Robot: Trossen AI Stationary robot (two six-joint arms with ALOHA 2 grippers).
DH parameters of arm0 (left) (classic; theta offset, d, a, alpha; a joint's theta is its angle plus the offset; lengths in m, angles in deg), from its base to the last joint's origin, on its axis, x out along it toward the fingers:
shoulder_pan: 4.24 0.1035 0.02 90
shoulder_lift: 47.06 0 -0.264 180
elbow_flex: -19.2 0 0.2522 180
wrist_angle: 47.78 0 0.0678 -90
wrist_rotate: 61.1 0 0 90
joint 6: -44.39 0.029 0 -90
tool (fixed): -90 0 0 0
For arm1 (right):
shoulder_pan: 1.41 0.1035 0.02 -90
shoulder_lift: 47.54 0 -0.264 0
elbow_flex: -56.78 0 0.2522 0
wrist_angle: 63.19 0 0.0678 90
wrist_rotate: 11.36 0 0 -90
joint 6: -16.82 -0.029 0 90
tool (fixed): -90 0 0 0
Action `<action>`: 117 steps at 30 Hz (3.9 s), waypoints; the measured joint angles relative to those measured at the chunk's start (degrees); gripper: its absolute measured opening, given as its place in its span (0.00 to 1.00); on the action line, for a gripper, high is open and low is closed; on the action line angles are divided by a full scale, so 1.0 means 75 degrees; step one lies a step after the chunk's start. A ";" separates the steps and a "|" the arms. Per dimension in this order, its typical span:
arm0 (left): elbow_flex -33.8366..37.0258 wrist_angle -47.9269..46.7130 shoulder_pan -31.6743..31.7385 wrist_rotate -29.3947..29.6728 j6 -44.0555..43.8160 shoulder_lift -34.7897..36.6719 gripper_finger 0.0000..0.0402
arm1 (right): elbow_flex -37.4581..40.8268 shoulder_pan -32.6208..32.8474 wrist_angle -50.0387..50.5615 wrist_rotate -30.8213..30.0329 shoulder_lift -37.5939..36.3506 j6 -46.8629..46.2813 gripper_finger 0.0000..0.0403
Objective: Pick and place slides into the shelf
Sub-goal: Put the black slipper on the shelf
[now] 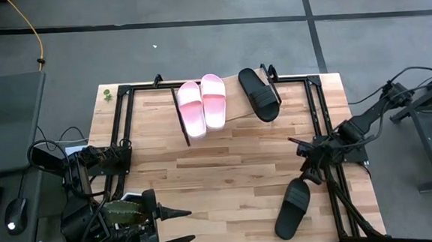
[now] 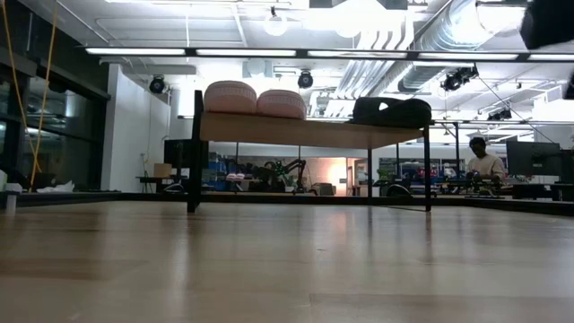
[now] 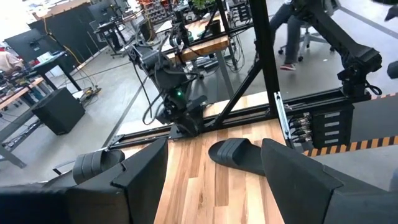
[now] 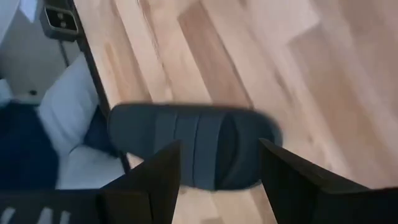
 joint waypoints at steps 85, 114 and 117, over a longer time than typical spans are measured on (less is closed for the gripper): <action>-0.0003 0.0111 0.0003 -0.0008 -0.0191 -0.0006 0.61 | 0.1343 0.0661 -0.5955 0.0035 0.3104 0.0337 0.00; -0.0003 0.0239 0.0003 0.0093 -0.0285 -0.0006 0.61 | 0.1343 0.0325 -1.0990 -0.4000 0.3104 0.4026 0.00; -0.0003 0.0239 0.0003 0.0093 -0.0321 -0.0006 0.61 | 0.1343 0.0139 -1.1603 -0.4146 0.3104 0.4586 0.00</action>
